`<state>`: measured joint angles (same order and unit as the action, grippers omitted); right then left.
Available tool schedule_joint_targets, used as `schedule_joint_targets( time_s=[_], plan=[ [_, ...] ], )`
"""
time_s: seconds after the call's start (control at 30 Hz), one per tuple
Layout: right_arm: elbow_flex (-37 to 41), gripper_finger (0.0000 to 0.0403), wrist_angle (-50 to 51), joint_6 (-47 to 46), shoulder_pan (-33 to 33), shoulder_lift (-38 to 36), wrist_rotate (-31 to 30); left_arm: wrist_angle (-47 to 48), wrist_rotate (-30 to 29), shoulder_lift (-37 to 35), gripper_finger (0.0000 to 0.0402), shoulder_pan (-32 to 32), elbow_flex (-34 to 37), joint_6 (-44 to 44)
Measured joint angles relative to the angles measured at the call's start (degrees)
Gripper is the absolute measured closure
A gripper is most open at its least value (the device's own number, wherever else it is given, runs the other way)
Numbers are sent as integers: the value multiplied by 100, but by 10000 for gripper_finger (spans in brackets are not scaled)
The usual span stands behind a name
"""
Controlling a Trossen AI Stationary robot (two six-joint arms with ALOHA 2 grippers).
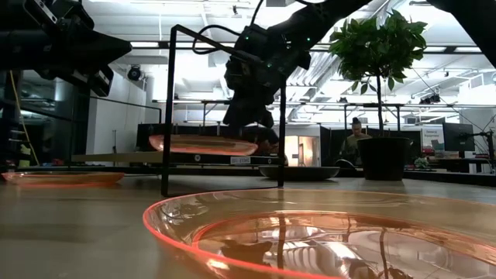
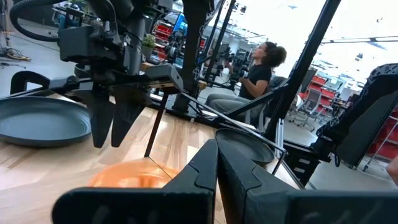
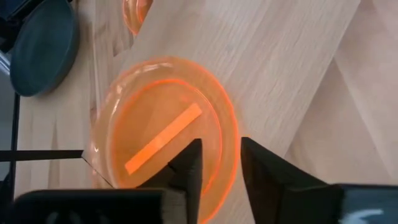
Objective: Place and stack plates onto a shelf
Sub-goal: Put the top orange plate on the shelf, then put the top black plate on the shelf
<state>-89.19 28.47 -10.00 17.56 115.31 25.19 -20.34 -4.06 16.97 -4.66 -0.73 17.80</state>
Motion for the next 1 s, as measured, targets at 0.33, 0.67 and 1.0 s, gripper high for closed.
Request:
schedule_joint_targets(
  time_s=[0.33, 0.67, 1.0],
  plan=[
    [7, 279, 1012, 468, 638, -611, -33, 1, -1, 0, 401, 0, 0, 0],
    [1811, 279, 858, 326, 724, -2369, -358, 2, -1, -1, 401, 2, 0, 0],
    [4704, 279, -2258, -2306, -316, -4800, -1017, 0, -6, 0, 401, 0, 0, 0]
  ],
)
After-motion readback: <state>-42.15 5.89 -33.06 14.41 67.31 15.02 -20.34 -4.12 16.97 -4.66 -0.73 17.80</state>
